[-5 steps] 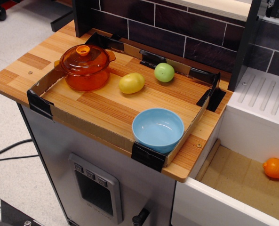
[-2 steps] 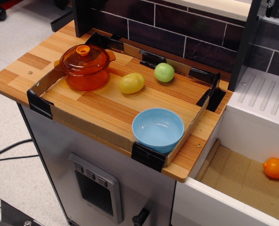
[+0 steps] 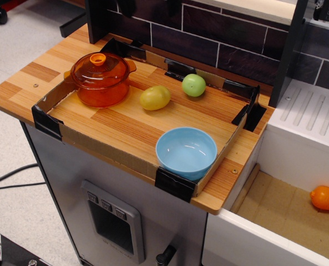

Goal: Put pear in bowl

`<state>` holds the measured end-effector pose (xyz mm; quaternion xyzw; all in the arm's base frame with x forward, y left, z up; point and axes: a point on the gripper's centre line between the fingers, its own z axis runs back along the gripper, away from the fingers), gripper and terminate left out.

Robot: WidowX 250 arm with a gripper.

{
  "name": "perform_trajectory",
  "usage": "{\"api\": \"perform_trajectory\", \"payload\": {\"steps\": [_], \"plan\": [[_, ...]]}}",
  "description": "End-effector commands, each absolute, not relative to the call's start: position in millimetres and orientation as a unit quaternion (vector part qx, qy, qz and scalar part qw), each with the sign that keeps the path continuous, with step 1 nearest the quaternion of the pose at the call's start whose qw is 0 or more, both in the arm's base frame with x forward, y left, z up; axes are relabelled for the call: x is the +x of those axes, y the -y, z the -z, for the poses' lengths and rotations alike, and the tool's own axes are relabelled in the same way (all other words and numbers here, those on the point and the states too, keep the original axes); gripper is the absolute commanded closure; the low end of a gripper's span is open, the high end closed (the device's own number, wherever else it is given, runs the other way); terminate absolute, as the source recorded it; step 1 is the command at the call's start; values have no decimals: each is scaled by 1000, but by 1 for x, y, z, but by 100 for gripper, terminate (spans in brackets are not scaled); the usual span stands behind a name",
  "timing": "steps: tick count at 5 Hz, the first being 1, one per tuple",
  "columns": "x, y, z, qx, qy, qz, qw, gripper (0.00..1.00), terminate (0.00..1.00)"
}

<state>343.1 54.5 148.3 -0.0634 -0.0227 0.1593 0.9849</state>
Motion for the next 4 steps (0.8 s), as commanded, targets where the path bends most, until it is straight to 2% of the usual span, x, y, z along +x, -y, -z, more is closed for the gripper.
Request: {"api": "perform_trajectory", "payload": {"steps": [1, 3, 4], "plan": [[357, -35, -125, -91, 56, -111, 988, 0, 0], [385, -44, -89, -77, 47, -105, 990, 0, 0], [381, -37, -75, -77, 46, -94, 992, 0, 0]]}}
